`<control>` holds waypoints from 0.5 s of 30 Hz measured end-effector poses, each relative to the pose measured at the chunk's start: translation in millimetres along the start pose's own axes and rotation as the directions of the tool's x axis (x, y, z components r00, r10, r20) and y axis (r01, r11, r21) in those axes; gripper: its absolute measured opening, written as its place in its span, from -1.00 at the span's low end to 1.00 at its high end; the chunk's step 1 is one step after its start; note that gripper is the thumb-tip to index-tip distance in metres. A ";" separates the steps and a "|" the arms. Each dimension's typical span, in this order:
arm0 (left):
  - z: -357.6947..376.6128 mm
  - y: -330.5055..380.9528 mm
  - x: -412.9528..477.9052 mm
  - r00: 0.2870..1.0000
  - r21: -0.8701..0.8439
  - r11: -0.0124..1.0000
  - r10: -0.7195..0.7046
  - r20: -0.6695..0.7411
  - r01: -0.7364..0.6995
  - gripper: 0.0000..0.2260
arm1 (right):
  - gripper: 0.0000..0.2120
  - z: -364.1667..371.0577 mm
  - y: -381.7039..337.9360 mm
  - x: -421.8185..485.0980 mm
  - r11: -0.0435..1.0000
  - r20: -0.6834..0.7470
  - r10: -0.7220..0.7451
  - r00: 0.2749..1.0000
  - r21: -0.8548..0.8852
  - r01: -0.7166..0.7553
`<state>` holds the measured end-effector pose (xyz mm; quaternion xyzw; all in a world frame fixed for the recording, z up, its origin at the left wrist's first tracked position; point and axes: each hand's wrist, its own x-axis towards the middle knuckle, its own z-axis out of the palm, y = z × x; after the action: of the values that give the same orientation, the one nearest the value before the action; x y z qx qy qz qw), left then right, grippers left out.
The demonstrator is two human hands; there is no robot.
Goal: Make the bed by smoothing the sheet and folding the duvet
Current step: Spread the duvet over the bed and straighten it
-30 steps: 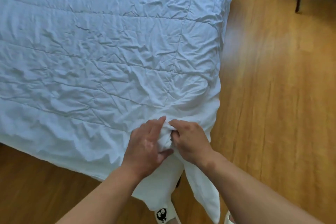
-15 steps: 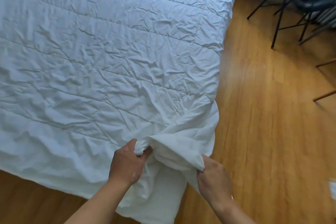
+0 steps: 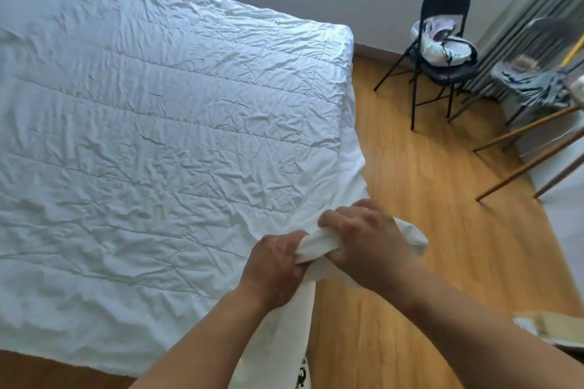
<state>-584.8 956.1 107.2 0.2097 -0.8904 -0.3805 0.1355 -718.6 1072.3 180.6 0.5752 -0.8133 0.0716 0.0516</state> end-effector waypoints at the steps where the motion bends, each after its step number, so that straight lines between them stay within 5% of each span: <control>1: -6.8 4.9 -2.7 0.999 -0.071 0.997 -0.040 -0.009 0.039 -0.88 | -0.78 -9.7 9.9 -1.7 0.999 -0.027 0.052 0.998 0.007 -0.052; 3: -21.5 13.2 -13.1 0.989 -0.197 0.970 -0.148 -0.019 0.142 -0.80 | -0.66 -23.4 33.5 -7.2 0.990 -0.008 0.134 0.991 0.045 -0.134; 5: -33.2 19.2 -28.4 0.975 -0.247 0.944 -0.223 0.005 0.217 -0.73 | -0.67 -33.1 55.0 -12.9 0.950 0.164 0.184 0.969 0.223 -0.218; 8: -44.9 30.0 -49.7 0.952 -0.216 0.927 -0.304 0.045 0.306 -0.73 | -0.88 -47.6 55.8 -18.3 0.693 0.354 0.134 0.925 0.634 -0.343; 11: -51.9 55.2 -63.2 0.926 -0.136 0.917 -0.369 0.075 0.376 -0.81 | -0.89 -62.6 20.2 -16.9 0.514 0.274 0.075 0.959 0.813 -0.273; 12: -53.8 65.2 -65.5 0.925 -0.127 0.916 -0.375 0.059 0.380 -0.89 | -0.86 -66.6 6.7 -15.0 0.517 0.249 0.033 0.968 0.825 -0.230; 15: -67.7 96.9 -68.9 0.927 -0.206 0.919 -0.361 -0.102 0.336 -0.63 | -0.77 -77.6 -26.1 -5.5 0.603 0.215 -0.110 0.970 0.790 -0.107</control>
<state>-523.6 1007.2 218.3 0.3774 -0.7880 -0.4641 0.1455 -692.0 1082.5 257.6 0.5426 -0.6952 0.3557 -0.3094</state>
